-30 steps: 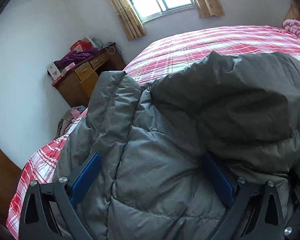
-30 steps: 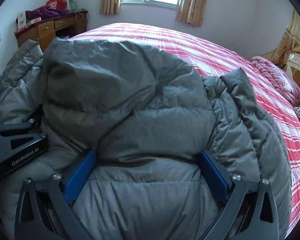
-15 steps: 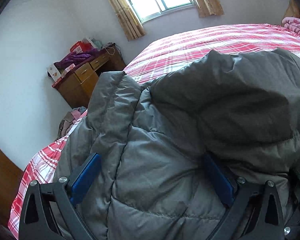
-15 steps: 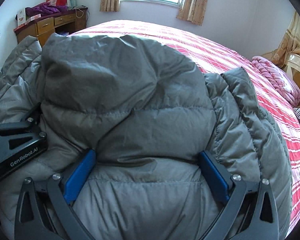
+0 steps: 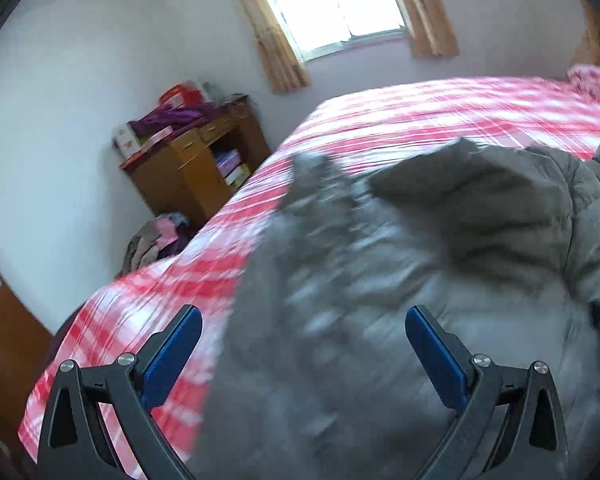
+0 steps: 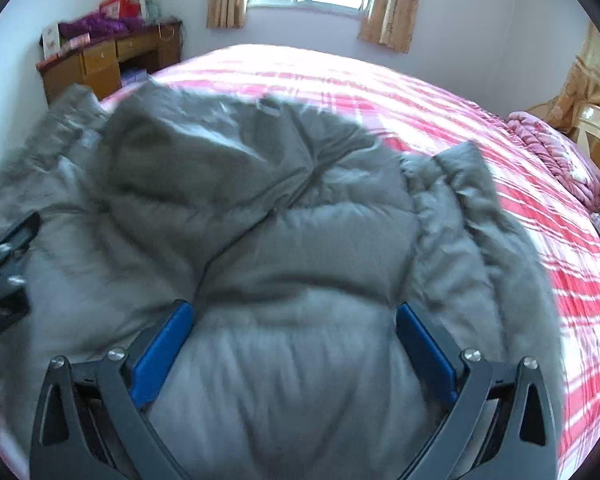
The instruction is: Fold large clothes
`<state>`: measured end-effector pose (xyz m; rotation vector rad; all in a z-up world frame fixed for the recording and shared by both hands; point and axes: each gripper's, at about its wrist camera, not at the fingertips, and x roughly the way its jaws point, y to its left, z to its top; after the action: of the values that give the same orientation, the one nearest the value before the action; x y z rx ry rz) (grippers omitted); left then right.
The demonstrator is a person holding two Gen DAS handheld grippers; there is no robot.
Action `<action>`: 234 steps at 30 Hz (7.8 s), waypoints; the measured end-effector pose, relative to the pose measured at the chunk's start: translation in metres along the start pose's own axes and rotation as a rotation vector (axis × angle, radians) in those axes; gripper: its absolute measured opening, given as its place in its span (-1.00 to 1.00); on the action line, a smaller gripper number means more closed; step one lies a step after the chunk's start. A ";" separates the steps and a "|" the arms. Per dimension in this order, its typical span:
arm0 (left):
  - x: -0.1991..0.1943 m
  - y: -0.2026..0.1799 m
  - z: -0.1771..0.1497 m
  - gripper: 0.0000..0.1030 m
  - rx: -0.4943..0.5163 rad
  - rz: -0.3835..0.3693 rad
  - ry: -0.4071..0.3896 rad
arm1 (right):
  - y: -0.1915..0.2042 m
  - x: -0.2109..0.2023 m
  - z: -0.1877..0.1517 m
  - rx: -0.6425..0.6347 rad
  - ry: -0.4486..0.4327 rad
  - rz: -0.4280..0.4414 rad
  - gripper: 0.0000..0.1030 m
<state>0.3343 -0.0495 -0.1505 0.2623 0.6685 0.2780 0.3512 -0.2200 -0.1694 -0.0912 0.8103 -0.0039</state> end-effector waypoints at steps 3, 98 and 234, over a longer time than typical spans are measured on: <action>-0.003 0.037 -0.027 0.98 -0.090 0.024 0.056 | 0.002 -0.038 -0.021 -0.005 -0.055 0.006 1.00; -0.244 -0.148 0.030 0.98 0.376 -0.294 -0.565 | -0.204 -0.060 -0.125 0.340 0.028 -0.126 1.00; 0.085 -0.140 0.097 0.98 -0.074 -0.082 0.185 | -0.093 0.063 0.037 0.261 0.024 0.028 -0.56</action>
<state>0.4832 -0.1656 -0.1715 0.1389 0.8478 0.2496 0.4243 -0.3123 -0.1816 0.1676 0.8287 -0.0840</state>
